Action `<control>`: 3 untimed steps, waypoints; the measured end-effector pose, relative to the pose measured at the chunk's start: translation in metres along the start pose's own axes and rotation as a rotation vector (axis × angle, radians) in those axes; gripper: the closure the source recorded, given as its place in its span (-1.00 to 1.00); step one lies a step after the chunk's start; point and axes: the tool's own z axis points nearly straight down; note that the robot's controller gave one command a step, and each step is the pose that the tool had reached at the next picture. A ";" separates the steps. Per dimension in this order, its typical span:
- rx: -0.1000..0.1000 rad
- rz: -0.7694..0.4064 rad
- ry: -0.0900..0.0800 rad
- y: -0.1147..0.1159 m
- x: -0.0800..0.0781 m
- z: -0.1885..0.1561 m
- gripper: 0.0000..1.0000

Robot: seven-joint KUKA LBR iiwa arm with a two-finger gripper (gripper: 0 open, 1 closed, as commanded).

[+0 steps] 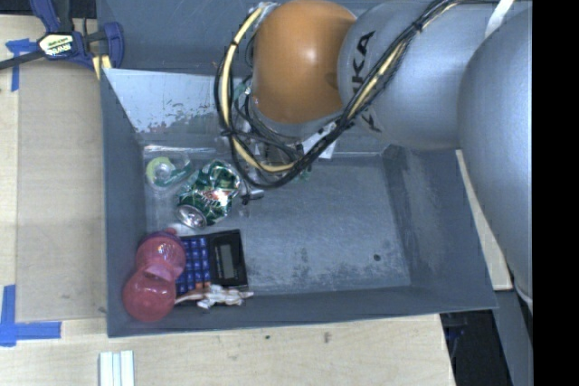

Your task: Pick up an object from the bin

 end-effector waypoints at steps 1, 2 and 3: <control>0.000 -0.072 -0.008 0.002 0.016 0.027 -1.00; 0.001 -0.172 -0.043 0.043 0.063 0.077 -1.00; -0.012 -0.118 -0.061 0.045 0.055 0.074 1.00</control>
Offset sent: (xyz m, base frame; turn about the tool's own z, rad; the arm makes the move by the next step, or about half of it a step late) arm -0.0810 0.0281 -0.0860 -0.1796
